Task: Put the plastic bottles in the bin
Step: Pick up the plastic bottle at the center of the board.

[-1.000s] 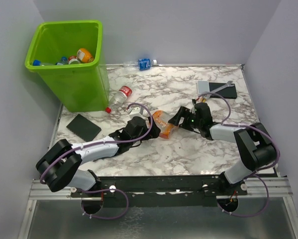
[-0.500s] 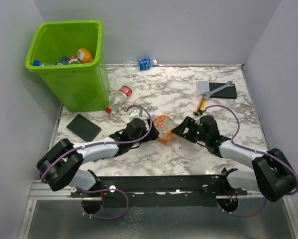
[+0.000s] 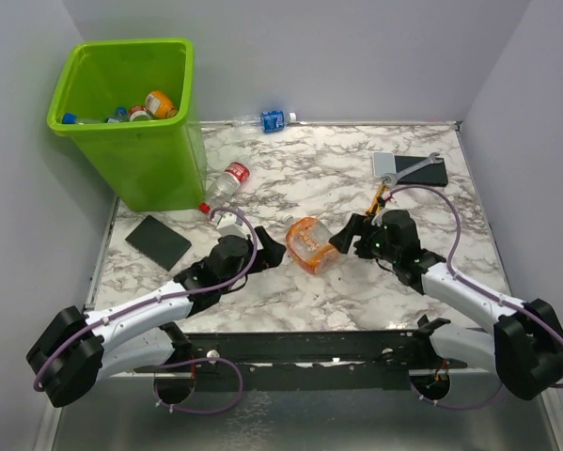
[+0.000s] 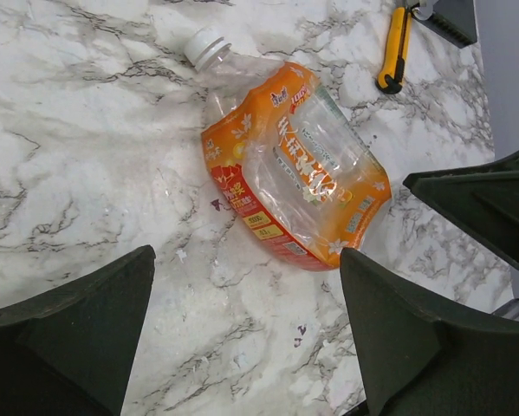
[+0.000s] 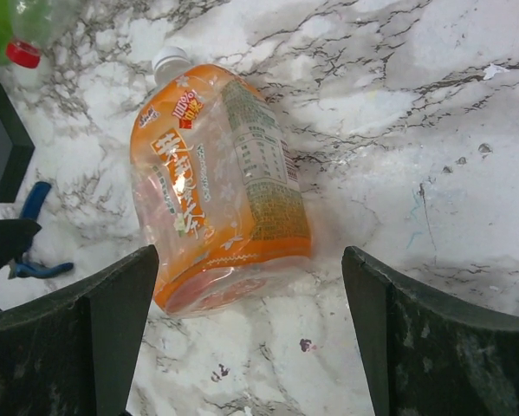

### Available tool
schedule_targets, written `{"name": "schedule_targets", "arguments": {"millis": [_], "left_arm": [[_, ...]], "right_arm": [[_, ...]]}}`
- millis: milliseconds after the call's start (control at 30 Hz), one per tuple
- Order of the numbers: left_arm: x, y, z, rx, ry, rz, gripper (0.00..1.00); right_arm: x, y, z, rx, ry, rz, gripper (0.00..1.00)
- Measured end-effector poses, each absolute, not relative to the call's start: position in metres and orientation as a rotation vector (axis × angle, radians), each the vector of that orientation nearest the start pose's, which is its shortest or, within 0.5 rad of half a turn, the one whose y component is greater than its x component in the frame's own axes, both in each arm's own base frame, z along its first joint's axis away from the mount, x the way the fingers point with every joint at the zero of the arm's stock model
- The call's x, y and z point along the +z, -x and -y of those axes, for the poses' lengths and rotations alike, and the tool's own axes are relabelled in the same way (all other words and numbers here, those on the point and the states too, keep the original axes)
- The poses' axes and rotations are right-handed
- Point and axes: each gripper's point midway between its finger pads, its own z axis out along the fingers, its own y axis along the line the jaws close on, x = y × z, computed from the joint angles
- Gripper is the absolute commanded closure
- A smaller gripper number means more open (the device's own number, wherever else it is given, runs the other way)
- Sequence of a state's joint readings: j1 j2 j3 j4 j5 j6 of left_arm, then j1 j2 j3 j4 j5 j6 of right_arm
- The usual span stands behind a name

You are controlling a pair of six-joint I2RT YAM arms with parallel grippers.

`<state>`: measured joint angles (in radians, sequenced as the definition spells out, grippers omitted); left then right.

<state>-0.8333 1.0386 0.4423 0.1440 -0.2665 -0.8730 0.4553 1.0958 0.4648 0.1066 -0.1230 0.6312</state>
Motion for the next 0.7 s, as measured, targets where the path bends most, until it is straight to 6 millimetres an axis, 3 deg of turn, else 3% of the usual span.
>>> {"name": "schedule_targets", "arguments": {"millis": [267,433,600,700], "left_arm": [[0.114,-0.236,0.234,-0.784,0.225,-2.100,0.12],[0.111,-0.235,0.233,-0.786,0.222,-2.102,0.12],[0.102,-0.234,0.237,-0.786,0.211,-2.125,0.13],[0.089,-0.234,0.239,-0.768,0.201,-2.162,0.14]], "right_arm": [[0.066,-0.289,-0.198,0.720,-0.012,-2.316,0.13],[0.059,-0.305,-0.208,0.714,0.045,-2.334,0.20],[0.058,-0.304,-0.215,0.766,0.064,-2.321,0.33],[0.051,-0.294,-0.218,0.830,0.022,-2.327,0.38]]}}
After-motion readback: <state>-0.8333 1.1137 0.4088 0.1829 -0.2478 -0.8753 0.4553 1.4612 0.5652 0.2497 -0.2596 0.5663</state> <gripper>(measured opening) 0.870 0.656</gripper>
